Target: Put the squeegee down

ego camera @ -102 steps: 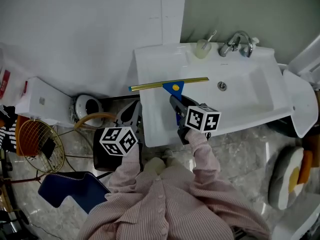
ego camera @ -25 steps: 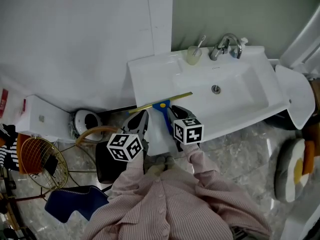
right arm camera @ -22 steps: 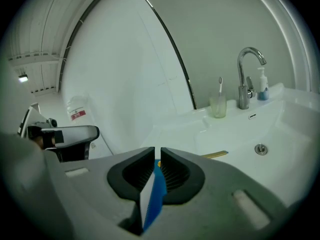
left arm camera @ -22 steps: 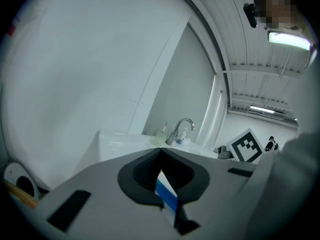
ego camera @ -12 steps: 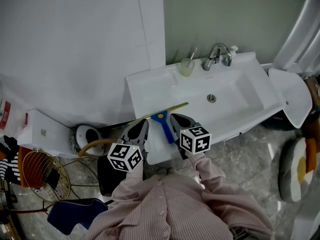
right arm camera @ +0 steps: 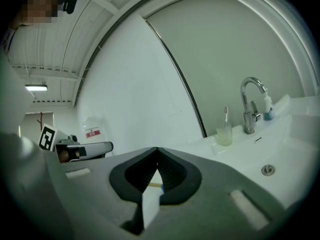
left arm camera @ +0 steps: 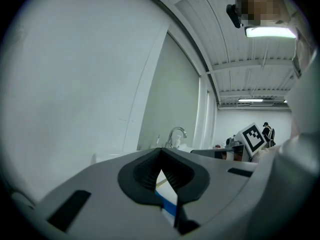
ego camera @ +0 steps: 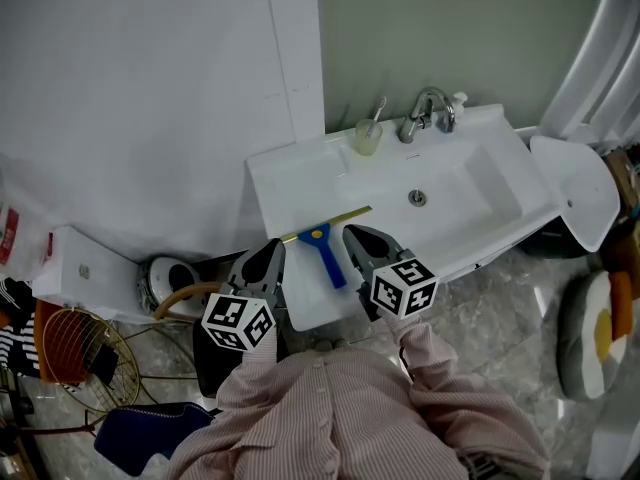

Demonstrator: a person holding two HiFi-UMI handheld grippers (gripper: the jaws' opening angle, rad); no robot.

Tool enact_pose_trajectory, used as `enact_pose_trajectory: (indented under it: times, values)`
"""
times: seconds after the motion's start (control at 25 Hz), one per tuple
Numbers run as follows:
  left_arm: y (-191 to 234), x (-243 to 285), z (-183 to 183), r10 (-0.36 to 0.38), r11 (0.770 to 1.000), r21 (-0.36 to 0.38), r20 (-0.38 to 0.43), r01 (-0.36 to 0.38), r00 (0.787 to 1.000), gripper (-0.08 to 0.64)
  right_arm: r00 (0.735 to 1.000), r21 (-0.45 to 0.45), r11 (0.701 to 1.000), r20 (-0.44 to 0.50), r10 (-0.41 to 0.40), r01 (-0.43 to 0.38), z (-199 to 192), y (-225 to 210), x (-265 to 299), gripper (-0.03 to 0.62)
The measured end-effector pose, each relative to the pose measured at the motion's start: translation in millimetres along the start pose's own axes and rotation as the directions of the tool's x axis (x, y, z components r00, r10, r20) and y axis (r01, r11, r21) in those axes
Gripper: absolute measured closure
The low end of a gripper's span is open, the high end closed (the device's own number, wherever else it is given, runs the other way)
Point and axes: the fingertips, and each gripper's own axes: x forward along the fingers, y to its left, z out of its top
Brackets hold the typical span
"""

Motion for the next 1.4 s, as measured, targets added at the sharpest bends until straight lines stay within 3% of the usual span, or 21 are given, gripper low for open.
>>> enact_pose_trajectory:
  times: [0.48,1.4]
  values:
    - [11.8,-22.0,24.6,0.033,0.999,0.014,0.078,-0.034,0.996,0.561,0.998,-0.034,0.999,0.055,0.018,-0.016,25.3,5.2,-14.3,0.588]
    - [47.2,-46.5,31.1,0.112,0.994,0.007,0.091,-0.113,0.99,0.561,0.995,-0.037,0.998,0.084,-0.051,0.055,32.6,-3.2,-15.4,0.588]
